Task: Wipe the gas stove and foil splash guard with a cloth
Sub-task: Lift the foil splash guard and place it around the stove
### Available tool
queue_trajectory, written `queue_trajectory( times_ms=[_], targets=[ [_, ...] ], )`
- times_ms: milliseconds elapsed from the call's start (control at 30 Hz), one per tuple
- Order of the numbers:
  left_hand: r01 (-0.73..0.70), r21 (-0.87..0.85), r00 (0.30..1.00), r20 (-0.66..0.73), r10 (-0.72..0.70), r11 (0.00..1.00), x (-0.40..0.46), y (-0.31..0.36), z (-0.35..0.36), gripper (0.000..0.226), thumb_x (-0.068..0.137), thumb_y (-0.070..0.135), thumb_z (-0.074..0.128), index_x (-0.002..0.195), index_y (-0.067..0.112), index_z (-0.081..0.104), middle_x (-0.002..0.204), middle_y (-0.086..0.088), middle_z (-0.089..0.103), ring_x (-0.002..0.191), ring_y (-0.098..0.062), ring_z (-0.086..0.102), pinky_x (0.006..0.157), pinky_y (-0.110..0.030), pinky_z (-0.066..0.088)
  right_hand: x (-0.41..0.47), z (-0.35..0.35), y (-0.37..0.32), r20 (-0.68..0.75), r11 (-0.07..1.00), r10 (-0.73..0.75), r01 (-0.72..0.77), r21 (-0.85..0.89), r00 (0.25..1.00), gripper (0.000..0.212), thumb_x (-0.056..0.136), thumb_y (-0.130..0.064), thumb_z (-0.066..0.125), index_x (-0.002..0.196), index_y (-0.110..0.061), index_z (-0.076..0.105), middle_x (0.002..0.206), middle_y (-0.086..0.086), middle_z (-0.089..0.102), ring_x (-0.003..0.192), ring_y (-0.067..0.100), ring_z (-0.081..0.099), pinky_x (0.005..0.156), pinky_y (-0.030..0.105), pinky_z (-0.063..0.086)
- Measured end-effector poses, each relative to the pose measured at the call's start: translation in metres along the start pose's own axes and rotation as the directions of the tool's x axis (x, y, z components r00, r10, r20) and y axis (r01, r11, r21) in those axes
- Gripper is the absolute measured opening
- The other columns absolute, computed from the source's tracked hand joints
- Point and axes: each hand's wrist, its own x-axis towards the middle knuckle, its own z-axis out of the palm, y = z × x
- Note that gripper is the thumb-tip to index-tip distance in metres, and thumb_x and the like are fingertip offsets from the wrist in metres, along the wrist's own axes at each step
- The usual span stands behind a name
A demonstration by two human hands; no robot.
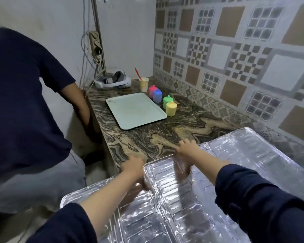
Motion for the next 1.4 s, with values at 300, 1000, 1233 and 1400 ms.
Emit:
queue_trajectory(
  times_ms=[300, 1000, 1233, 1400],
  targets=[
    [-0.006, -0.057, 0.994, -0.110, 0.000, 0.998, -0.029, -0.022, -0.070, 0.045, 0.082, 0.031, 0.071, 0.120, 0.011, 0.056, 0.126, -0.006, 0.060, 0.117, -0.026, 0.057, 0.090, -0.038, 0.046, -0.045, -0.061, 0.043, -0.049, 0.988, 0.115, -0.119, -0.102, 0.992, 0.045, 0.090, -0.039, 0.050, 0.133, -0.024, 0.048, 0.138, 0.003, 0.051, 0.139, 0.031, 0.027, 0.112, 0.057, 0.012],
    [-0.526, -0.547, 0.772, -0.629, 0.095, 0.651, -0.200, 0.087, -0.256, 0.038, 0.053, 0.038, 0.063, 0.071, 0.005, 0.059, 0.063, -0.013, 0.056, 0.064, -0.027, 0.053, 0.052, -0.031, 0.036, -0.311, -0.151, 0.194, -0.816, 0.879, 0.475, -0.210, 0.428, 0.329, 0.026, 0.088, -0.006, 0.045, 0.110, -0.013, 0.056, 0.105, 0.015, 0.056, 0.105, 0.032, 0.049, 0.094, 0.043, 0.032],
    [-0.745, -0.619, 0.667, -0.685, 0.293, 0.250, -0.231, 0.191, -0.240, 0.046, 0.071, 0.004, 0.057, 0.113, 0.021, 0.048, 0.094, -0.003, 0.064, 0.090, -0.021, 0.062, 0.071, -0.027, 0.051, -0.413, -0.112, 0.248, -0.801, 0.826, 0.551, -0.291, 0.483, 0.234, 0.025, 0.091, -0.013, 0.044, 0.113, -0.015, 0.056, 0.108, 0.015, 0.053, 0.110, 0.032, 0.044, 0.098, 0.043, 0.023],
    [-0.731, -0.654, 0.667, -0.626, 0.404, 0.195, -0.243, 0.260, -0.224, 0.056, 0.078, -0.011, 0.048, 0.127, 0.016, 0.045, 0.096, -0.006, 0.064, 0.080, -0.019, 0.062, 0.063, -0.034, 0.054, -0.463, -0.070, 0.281, -0.819, 0.797, 0.550, -0.397, 0.455, 0.166, 0.027, 0.085, -0.003, 0.052, 0.109, -0.010, 0.062, 0.102, 0.017, 0.059, 0.103, 0.033, 0.051, 0.094, 0.041, 0.026]
  ],
)
